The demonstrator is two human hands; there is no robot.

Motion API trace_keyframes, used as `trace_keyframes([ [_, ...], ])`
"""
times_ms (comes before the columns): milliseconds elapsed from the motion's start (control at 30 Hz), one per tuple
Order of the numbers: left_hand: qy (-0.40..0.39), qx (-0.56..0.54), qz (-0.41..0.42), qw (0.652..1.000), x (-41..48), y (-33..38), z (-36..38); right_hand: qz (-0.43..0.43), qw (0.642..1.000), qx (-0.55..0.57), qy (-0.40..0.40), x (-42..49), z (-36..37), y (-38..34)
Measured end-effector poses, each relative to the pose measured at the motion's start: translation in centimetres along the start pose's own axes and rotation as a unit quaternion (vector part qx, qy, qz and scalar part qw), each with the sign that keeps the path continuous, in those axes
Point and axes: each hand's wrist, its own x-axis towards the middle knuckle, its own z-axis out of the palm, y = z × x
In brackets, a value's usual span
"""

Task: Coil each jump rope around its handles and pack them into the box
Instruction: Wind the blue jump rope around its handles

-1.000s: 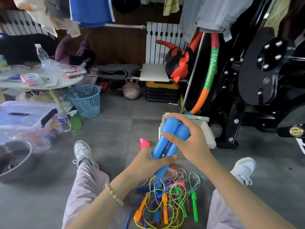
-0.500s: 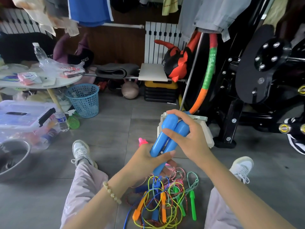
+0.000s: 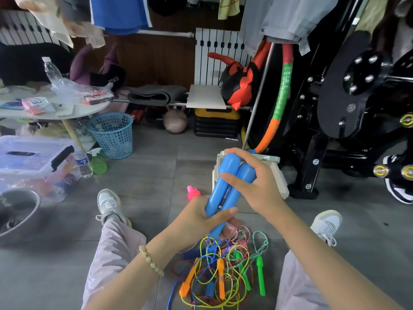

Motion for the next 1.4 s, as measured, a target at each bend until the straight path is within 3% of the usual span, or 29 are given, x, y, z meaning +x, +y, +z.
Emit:
trace_keyframes([
  [500,0.014,-0.076,-0.028,0.997,1.0,-0.7,1.1,0.013,0.999,-0.029,-0.017,0.5,-0.7,0.6],
  [600,0.026,-0.103,-0.032,0.994,1.3,-0.7,1.3,0.128,0.985,0.109,-0.027,-0.4,-0.6,1.6],
  [667,0.046,-0.132,-0.029,0.99,1.6,-0.5,1.3,0.209,0.956,0.172,-0.108,-1.4,-0.2,2.8],
  [733,0.068,-0.177,-0.036,0.981,2.0,-0.4,1.1,0.234,0.932,0.206,-0.186,-2.7,0.3,3.9],
  [867,0.098,-0.251,-0.06,0.961,2.8,-0.6,0.4,0.276,0.897,0.313,-0.146,-4.6,1.2,4.4],
  [933,0.105,-0.264,-0.057,0.957,3.2,-1.0,0.0,0.266,0.915,0.269,-0.139,-4.8,1.2,4.3],
  [1067,0.158,-0.278,-0.061,0.945,4.1,-1.7,-1.6,0.243,0.963,0.038,-0.108,-5.0,0.9,4.2],
  [1133,0.173,-0.275,-0.073,0.943,4.4,-2.0,-2.7,0.188,0.974,-0.059,-0.114,-5.2,0.6,3.8],
  [1233,0.162,-0.244,-0.09,0.952,4.5,-2.5,-3.5,0.102,0.966,-0.199,-0.127,-4.9,0.1,2.9],
  [1400,0.133,-0.181,-0.118,0.967,4.6,-2.4,-4.3,0.024,0.931,-0.329,-0.154,-3.3,-0.8,0.7],
])
